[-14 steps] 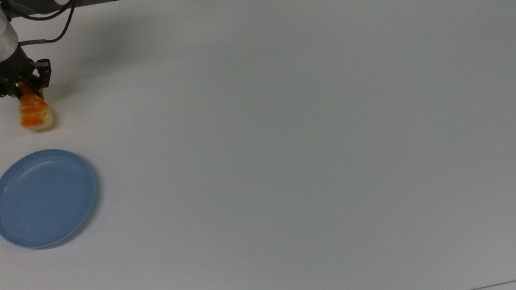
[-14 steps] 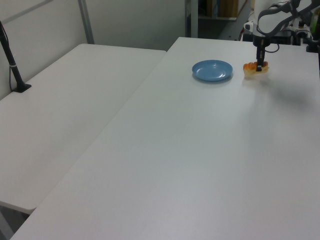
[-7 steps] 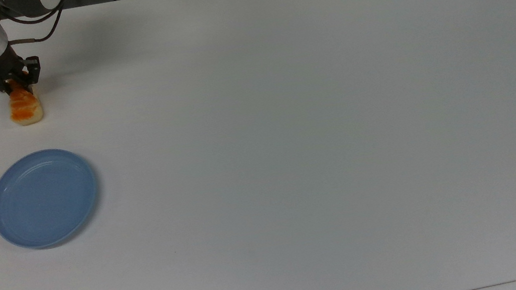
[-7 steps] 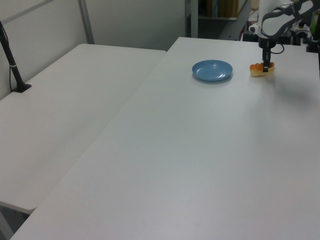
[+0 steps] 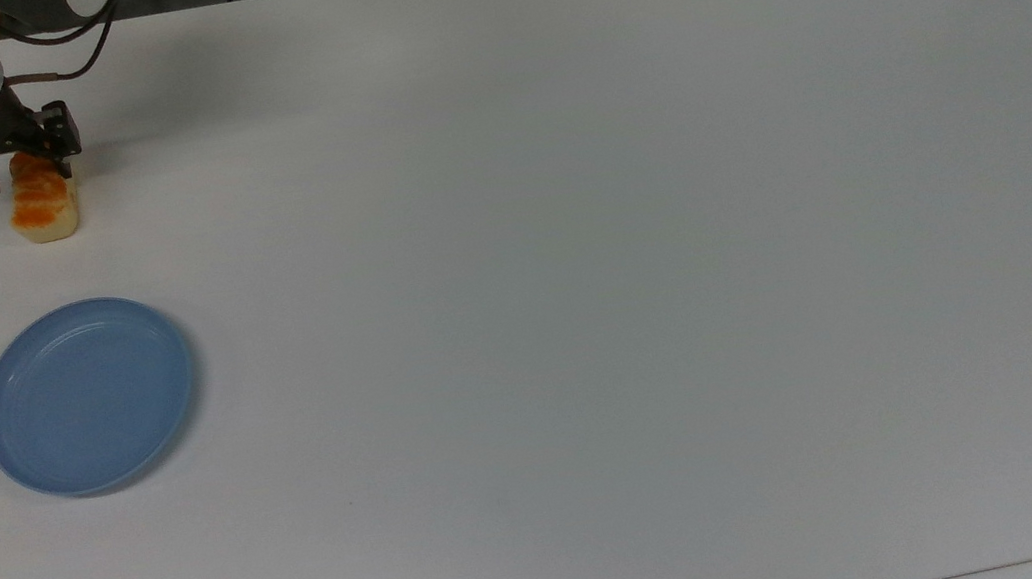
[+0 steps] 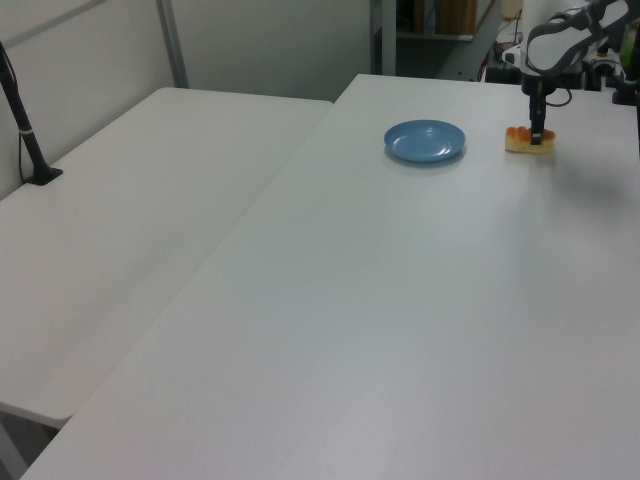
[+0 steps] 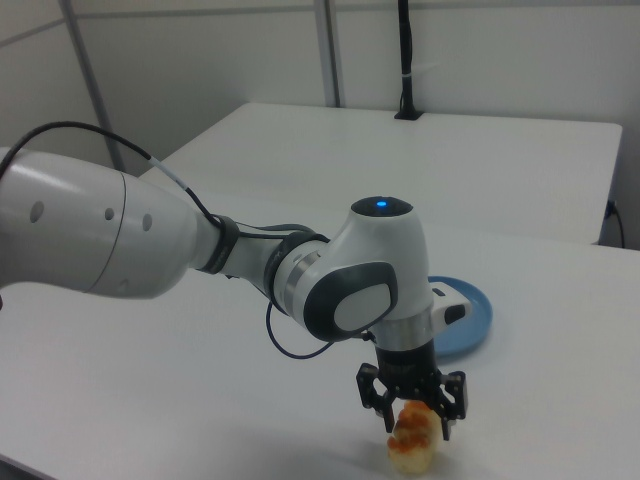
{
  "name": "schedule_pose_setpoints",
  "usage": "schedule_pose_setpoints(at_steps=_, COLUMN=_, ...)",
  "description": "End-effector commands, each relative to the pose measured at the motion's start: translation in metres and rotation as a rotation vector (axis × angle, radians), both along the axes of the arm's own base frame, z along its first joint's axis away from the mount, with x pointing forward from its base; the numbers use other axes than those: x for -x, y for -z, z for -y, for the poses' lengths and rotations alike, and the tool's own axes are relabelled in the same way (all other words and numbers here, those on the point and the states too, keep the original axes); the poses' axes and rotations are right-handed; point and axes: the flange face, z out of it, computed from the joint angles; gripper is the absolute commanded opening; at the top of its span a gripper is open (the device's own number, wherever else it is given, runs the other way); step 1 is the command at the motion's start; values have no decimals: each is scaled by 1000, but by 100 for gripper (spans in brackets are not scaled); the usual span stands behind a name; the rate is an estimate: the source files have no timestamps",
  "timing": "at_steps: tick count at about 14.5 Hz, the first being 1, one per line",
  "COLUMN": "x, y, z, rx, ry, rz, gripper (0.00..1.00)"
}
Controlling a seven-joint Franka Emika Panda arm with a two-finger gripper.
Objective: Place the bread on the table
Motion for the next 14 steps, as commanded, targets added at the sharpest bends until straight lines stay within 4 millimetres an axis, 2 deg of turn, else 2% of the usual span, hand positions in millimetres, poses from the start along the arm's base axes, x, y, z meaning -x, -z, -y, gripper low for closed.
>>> schedule_pose_setpoints(at_steps=1, x=-1, y=-6, z=4, rx=18, ry=-13, rz=9, gripper=100)
schedule_pose_setpoints(at_steps=3, x=0, y=-9, z=5, rx=18, ry=-4, rz=13, gripper=100)
schedule_pose_setpoints(at_steps=5, x=3, y=-28, z=3, rx=19, ry=23, rz=13, gripper=100)
schedule_pose_setpoints(at_steps=6, x=1, y=-49, z=0, rx=17, ry=60, rz=6, gripper=100)
schedule_pose_setpoints(at_steps=8, x=-20, y=-111, z=-18, rx=-44, ry=237, rz=-8, gripper=100)
schedule_pose_setpoints(at_steps=10, x=-46, y=-181, z=-48, rx=-86, ry=426, rz=44, gripper=100)
schedule_pose_setpoints(at_steps=11, x=-49, y=-203, z=-62, rx=-78, ry=481, rz=69, gripper=100)
schedule_pose_setpoints(at_steps=12, x=-52, y=-217, z=-78, rx=-72, ry=523, rz=85, gripper=100)
schedule_pose_setpoints(at_steps=13, x=-56, y=-239, z=-107, rx=-62, ry=562, rz=120, gripper=100)
schedule_pose_setpoints(at_steps=14, x=-56, y=-250, z=-123, rx=-58, ry=587, rz=129, gripper=100)
